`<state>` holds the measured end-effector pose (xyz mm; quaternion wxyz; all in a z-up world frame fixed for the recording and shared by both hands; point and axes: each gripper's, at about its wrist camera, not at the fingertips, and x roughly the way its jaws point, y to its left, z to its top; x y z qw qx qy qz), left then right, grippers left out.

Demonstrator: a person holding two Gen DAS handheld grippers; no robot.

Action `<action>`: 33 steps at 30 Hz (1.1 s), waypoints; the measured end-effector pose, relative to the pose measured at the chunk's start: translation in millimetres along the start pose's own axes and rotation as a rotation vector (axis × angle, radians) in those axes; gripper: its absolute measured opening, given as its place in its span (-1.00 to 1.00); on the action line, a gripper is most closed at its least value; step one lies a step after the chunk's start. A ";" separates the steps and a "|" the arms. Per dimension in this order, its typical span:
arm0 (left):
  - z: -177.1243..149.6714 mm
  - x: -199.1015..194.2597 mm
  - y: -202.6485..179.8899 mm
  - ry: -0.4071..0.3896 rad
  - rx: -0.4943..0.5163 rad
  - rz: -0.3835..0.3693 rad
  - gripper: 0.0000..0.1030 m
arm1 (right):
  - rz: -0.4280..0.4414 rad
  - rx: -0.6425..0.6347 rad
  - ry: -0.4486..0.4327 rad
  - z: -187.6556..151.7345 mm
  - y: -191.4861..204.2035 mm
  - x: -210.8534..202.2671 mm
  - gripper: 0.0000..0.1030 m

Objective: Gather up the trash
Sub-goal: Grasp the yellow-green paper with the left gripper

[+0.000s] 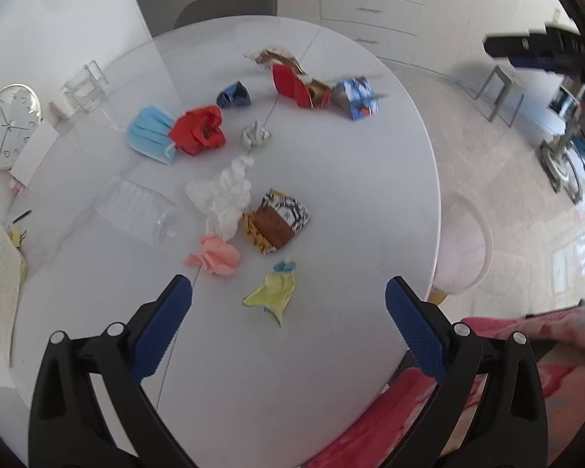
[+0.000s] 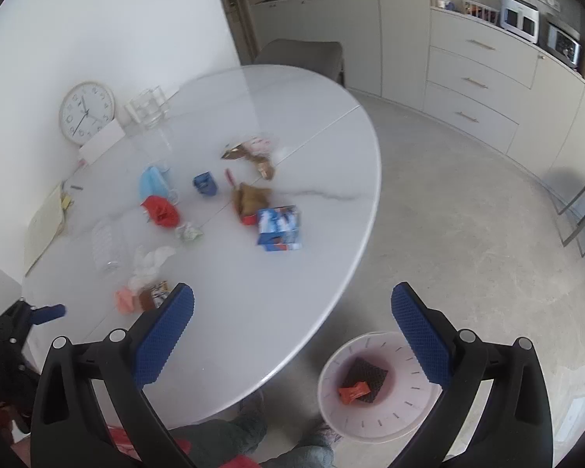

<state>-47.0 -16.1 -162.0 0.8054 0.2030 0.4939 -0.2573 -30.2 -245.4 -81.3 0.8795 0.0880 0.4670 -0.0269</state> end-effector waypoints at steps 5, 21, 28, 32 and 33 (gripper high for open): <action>-12.6 37.3 15.0 0.045 0.007 -0.046 0.64 | 0.001 -0.033 0.059 -5.4 32.7 18.2 0.95; -12.1 99.7 36.9 0.129 -0.058 -0.221 -0.42 | -0.005 0.011 0.160 -28.4 70.4 52.1 0.95; -15.9 71.6 56.8 0.097 -0.092 -0.231 -0.43 | 0.059 -0.077 0.206 -31.5 106.4 91.5 0.95; -19.6 48.2 77.3 0.074 -0.130 -0.221 -0.43 | 0.101 -0.156 0.238 -33.8 138.9 126.9 0.95; -21.5 42.0 82.8 0.069 -0.144 -0.217 -0.43 | 0.105 -0.176 0.243 -34.6 147.3 135.6 0.95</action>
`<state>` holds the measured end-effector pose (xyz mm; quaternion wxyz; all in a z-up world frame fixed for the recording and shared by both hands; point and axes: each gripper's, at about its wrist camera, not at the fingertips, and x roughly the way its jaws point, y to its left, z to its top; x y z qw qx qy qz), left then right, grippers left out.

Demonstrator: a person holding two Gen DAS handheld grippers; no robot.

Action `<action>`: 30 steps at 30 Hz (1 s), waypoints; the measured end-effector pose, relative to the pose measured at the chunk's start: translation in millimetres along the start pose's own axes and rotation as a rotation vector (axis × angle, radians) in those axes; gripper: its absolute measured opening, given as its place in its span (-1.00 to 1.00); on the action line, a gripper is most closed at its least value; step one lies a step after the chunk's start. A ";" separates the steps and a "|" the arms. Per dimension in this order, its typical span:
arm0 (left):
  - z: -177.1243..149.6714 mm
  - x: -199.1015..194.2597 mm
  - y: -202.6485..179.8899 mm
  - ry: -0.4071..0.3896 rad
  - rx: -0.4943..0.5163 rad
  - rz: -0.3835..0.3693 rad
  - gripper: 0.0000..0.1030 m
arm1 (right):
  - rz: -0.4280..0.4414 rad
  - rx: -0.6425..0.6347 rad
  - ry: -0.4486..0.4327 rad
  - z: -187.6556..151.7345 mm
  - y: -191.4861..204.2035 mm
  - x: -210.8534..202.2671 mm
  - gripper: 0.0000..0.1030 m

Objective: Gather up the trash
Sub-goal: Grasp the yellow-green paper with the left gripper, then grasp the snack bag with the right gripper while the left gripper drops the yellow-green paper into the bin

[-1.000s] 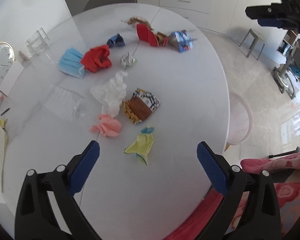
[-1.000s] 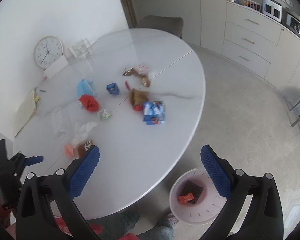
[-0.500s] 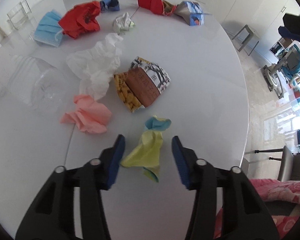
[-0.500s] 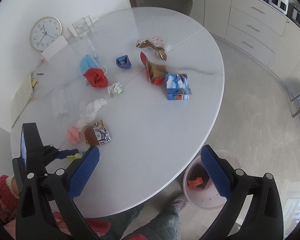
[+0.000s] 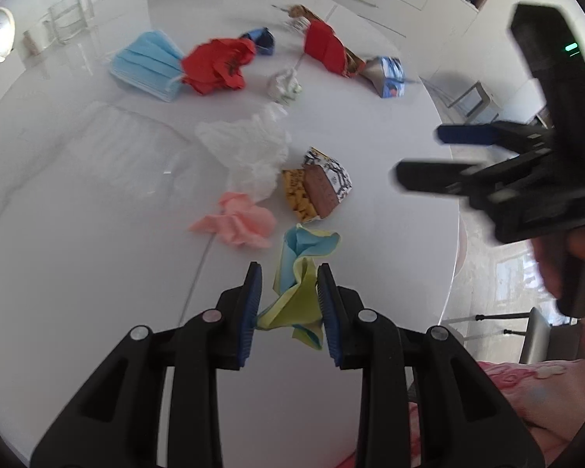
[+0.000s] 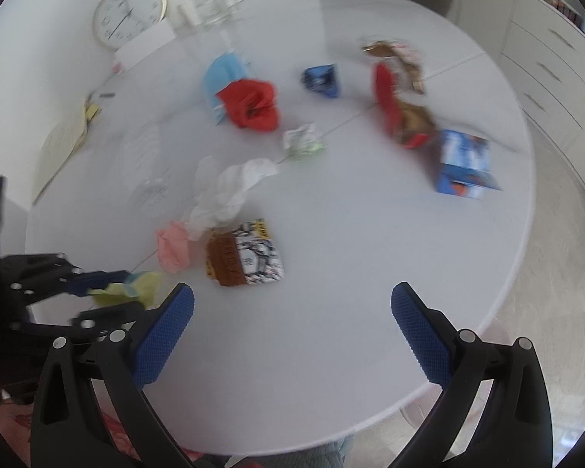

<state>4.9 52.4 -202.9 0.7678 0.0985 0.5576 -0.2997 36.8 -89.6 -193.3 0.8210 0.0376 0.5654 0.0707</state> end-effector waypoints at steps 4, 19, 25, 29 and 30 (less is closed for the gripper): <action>-6.0 -20.1 18.2 -0.025 -0.046 0.014 -0.43 | -0.027 -0.073 0.020 5.9 25.0 34.9 0.95; -8.7 -31.6 38.0 -0.041 -0.082 0.045 -0.43 | -0.066 -0.085 0.009 8.7 27.0 51.9 0.16; 11.1 -23.3 -6.4 -0.033 0.021 -0.007 -0.43 | -0.086 0.042 -0.039 -17.6 -25.7 0.8 0.15; 29.8 -9.9 -57.5 -0.027 0.130 -0.069 -0.43 | -0.165 0.164 -0.058 -56.4 -80.1 -42.0 0.16; 33.6 -6.5 -70.8 -0.026 0.156 -0.084 -0.43 | -0.187 0.195 -0.058 -68.8 -95.6 -51.5 0.16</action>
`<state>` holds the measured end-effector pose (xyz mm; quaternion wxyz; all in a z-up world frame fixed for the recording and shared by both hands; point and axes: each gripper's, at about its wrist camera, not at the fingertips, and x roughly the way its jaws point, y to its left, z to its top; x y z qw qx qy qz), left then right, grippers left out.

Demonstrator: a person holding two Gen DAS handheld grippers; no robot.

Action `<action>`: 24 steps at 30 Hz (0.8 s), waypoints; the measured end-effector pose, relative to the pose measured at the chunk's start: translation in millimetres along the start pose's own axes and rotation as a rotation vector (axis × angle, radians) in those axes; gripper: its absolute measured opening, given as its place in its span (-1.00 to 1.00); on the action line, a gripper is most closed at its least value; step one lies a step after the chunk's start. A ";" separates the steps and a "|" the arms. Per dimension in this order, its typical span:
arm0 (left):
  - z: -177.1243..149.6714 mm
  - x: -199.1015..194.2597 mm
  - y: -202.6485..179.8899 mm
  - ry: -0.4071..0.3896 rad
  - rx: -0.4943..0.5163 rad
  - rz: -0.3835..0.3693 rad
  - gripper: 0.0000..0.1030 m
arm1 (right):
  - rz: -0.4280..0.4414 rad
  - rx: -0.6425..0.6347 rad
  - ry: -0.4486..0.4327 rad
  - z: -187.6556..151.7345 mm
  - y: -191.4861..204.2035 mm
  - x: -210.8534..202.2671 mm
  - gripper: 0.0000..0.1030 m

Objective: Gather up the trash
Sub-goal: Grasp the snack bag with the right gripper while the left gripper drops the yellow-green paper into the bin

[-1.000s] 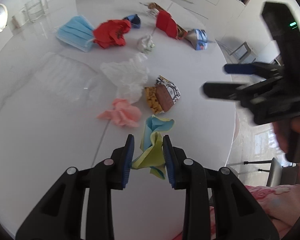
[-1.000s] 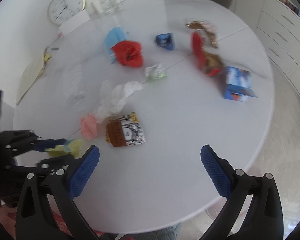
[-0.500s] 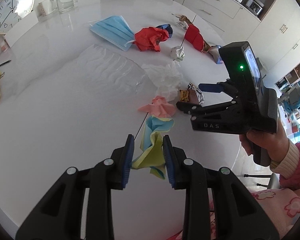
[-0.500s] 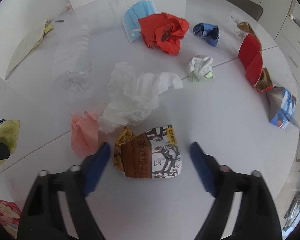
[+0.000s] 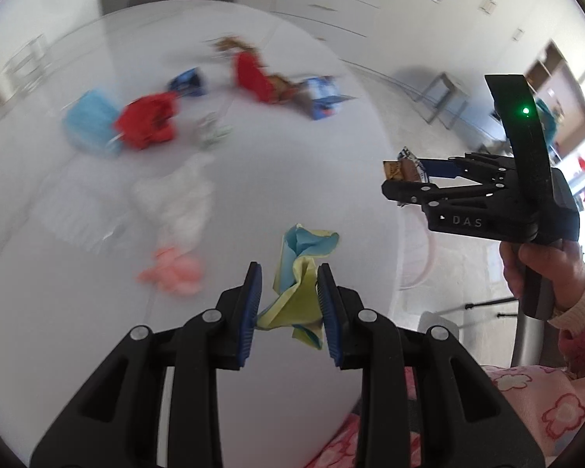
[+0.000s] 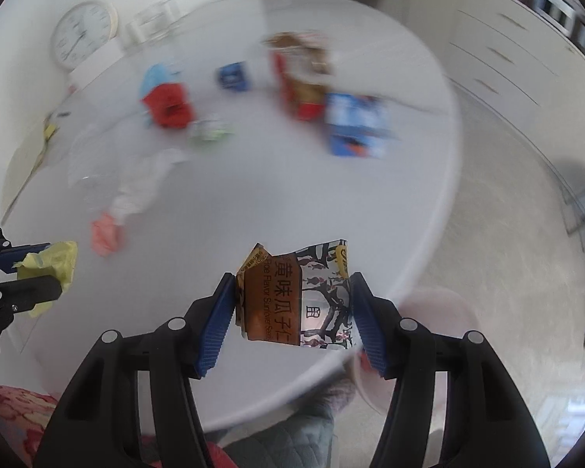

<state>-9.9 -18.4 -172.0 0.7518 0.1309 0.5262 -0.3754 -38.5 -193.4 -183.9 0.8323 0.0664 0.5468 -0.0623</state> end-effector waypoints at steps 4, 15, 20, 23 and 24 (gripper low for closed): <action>23.8 20.6 -54.9 0.012 0.102 -0.061 -0.43 | -0.060 0.091 0.016 -31.2 -62.3 -13.3 0.16; 58.4 71.0 -162.0 0.085 0.232 -0.101 -0.43 | -0.068 0.172 0.091 -82.4 -153.2 13.3 0.27; 63.6 86.6 -197.5 0.101 0.260 -0.099 -0.43 | -0.086 0.168 0.105 -85.9 -172.7 11.2 0.72; 67.0 99.2 -212.8 0.117 0.262 -0.100 -0.43 | -0.097 0.172 0.070 -84.9 -188.2 -4.1 0.85; 68.4 103.7 -218.1 0.122 0.261 -0.099 -0.43 | -0.103 0.173 0.063 -84.6 -193.3 -8.1 0.86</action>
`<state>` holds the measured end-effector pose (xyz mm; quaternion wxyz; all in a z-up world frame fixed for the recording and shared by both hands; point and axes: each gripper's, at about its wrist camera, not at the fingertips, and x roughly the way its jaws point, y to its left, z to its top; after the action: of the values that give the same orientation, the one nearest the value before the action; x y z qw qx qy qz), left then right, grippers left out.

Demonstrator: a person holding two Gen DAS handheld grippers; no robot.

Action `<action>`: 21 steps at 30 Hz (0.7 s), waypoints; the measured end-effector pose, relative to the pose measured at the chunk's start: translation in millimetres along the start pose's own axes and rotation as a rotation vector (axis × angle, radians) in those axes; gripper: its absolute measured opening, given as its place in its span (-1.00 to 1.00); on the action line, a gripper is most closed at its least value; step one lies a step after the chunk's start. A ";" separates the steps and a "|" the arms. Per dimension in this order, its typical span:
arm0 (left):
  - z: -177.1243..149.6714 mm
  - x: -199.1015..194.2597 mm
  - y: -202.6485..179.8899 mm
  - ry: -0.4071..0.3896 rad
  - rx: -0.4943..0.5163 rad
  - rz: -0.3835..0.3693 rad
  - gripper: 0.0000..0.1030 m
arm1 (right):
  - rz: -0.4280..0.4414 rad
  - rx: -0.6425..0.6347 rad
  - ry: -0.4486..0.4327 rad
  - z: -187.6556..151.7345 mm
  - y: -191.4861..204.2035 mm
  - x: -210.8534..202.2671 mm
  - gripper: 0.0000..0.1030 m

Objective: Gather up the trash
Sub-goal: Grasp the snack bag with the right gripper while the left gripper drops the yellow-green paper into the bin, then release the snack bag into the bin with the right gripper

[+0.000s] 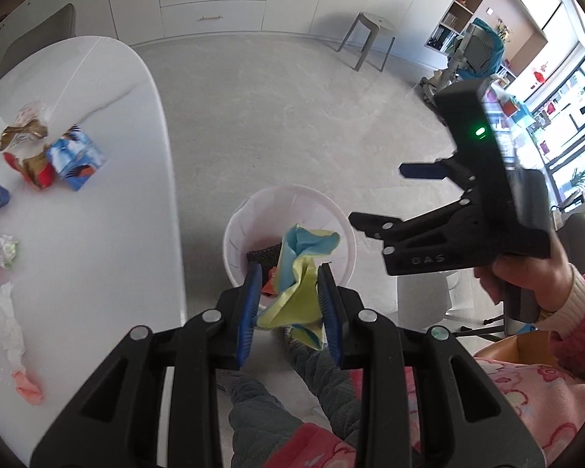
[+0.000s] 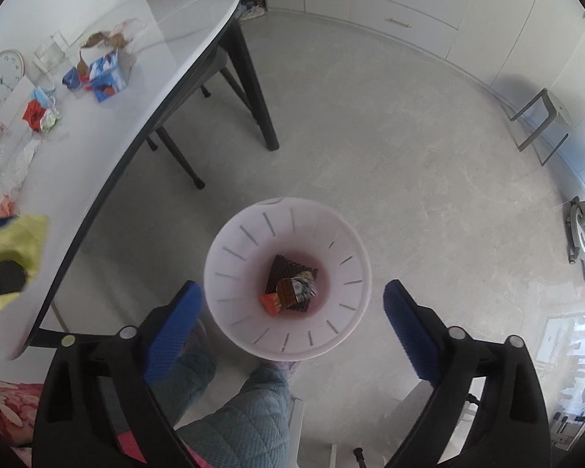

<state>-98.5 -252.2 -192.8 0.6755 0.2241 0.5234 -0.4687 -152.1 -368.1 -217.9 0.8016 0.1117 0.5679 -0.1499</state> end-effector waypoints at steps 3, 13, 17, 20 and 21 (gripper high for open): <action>7.9 10.6 -9.7 0.001 0.003 0.006 -0.43 | -0.017 0.003 -0.026 2.4 -17.2 -13.6 0.86; 28.8 37.4 -51.1 0.004 0.047 0.012 0.28 | -0.060 0.029 -0.099 9.4 -64.3 -45.8 0.95; 36.2 31.2 -57.8 -0.028 0.050 0.017 0.58 | -0.066 0.031 -0.107 11.2 -73.0 -49.2 0.95; 39.3 20.2 -50.7 -0.026 0.003 0.063 0.58 | -0.057 0.035 -0.111 13.5 -74.1 -50.4 0.95; 39.6 15.4 -47.8 -0.028 -0.012 0.069 0.58 | -0.048 0.036 -0.113 15.3 -73.9 -51.8 0.95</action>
<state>-120.2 -311.8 -184.0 0.6999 0.2312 0.5084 -0.4451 -181.9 -436.3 -164.6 0.8264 0.1038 0.5216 -0.1851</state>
